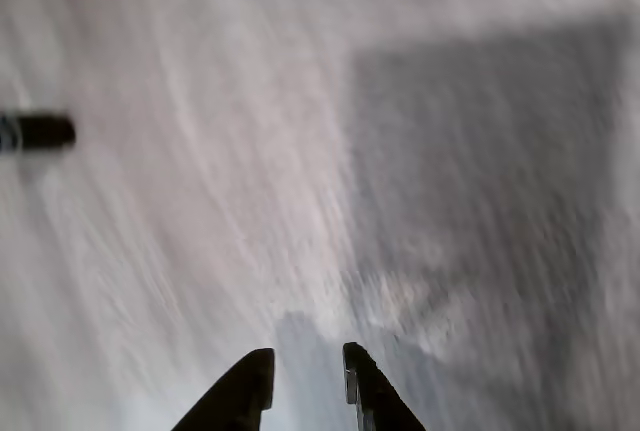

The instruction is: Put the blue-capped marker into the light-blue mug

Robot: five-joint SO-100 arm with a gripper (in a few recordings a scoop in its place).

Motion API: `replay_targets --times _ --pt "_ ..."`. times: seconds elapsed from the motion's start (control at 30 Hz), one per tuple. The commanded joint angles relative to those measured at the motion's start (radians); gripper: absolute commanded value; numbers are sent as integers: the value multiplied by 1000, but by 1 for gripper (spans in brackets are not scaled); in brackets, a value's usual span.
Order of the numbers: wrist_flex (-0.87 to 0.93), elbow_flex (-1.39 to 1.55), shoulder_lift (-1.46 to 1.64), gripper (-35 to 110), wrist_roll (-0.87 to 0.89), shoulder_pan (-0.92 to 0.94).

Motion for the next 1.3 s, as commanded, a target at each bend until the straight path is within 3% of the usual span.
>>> replay_targets --times 0.0,0.1,0.33,0.67,1.03,1.27 --pt "23 9 28 11 -657 51" --pt "-35 8 28 11 -778 72" --pt "-360 2 26 19 -969 123" --pt "-1055 8 28 24 -1233 147" --pt "-1250 -2 -2 26 -1293 60" --pt "-1433 -407 -540 27 -1212 135"
